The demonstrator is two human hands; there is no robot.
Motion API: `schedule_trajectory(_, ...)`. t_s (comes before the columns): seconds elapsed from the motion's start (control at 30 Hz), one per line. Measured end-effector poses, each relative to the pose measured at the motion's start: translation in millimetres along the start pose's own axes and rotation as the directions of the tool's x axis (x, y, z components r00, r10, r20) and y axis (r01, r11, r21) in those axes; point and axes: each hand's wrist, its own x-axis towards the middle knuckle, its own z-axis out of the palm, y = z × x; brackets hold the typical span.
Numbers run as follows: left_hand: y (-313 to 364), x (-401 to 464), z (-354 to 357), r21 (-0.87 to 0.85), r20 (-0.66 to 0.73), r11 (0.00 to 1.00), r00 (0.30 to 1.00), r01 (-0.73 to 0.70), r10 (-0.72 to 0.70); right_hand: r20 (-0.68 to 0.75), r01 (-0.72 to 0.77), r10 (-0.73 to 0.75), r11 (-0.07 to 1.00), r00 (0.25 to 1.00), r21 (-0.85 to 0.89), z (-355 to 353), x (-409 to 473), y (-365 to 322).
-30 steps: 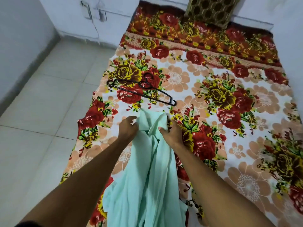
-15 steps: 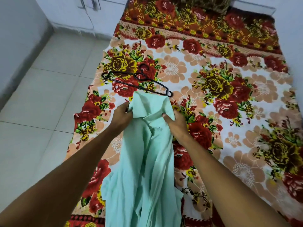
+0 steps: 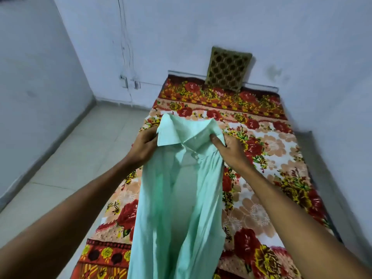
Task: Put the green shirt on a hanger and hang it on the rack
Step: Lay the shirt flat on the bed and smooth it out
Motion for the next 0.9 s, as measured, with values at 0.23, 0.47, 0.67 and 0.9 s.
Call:
schedule_trajectory(0.23, 156.4, -106.3, -44.5, -0.040, -0.038, 0.983, 0.984, -0.177, 0.176, 0.001, 0.084, -0.084, 0.996, 0.996, -0.027, -57.0, -129.2, -160.1)
schedule_trajectory(0.47, 276.0, -224.7, -81.0, -0.040, -0.050, 0.941, 0.941, -0.337, 0.335, 0.029, 0.185, -0.184, 0.982, 0.983, -0.047, -93.8, -267.2, -277.0)
schedule_trajectory(0.67, 370.8, -299.9, -93.5, -0.035, -0.015, 0.915, 0.916, -0.402, 0.402, -0.079, 0.361, -0.368, 0.928, 0.926, -0.092, -125.1, -353.1, -366.3)
schedule_trajectory(0.9, 436.4, -360.0, -83.1, -0.076, -0.076, 0.884, 0.887, -0.461, 0.456, -0.158, 0.456, -0.459, 0.888, 0.874, -0.055, -155.9, -418.9, -421.5)
